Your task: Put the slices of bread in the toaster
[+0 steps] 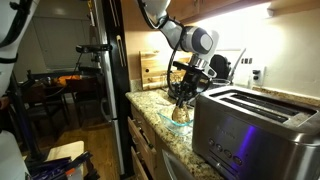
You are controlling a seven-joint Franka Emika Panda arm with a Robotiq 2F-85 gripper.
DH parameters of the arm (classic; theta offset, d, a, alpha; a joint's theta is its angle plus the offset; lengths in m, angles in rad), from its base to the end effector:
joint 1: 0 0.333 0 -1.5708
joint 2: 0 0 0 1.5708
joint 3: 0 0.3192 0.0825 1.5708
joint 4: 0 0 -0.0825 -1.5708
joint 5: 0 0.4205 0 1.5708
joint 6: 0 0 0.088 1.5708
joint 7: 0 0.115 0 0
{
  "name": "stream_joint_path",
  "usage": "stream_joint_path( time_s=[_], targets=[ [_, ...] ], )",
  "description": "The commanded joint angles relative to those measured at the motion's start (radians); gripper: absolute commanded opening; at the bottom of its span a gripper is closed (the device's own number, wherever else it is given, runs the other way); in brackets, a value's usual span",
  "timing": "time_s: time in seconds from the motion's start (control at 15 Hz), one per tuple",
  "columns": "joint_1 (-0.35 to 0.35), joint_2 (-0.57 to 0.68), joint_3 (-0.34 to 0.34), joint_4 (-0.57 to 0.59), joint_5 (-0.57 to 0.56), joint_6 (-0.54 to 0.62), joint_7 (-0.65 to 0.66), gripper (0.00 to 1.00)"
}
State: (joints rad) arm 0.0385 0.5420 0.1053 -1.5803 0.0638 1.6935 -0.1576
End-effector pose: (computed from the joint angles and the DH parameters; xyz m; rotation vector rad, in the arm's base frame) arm 0.6624 0.0956 0.2749 -2.9259 -0.4073 0.6383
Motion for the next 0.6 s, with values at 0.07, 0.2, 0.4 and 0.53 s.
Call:
stream_joint_path(
  time_s=[0.07, 0.2, 0.4, 0.53],
  targets=[
    [-0.023, -0.087, -0.022, -0.041, 0.023, -0.011, 0.008, 0.04],
    [-0.024, -0.131, -0.036, -0.058, 0.014, 0.002, 0.040, 0.04],
    [-0.029, -0.181, -0.051, -0.059, 0.014, -0.003, 0.073, 0.04],
    [-0.026, -0.213, -0.062, -0.061, 0.009, -0.003, 0.103, 0.04]
  ],
)
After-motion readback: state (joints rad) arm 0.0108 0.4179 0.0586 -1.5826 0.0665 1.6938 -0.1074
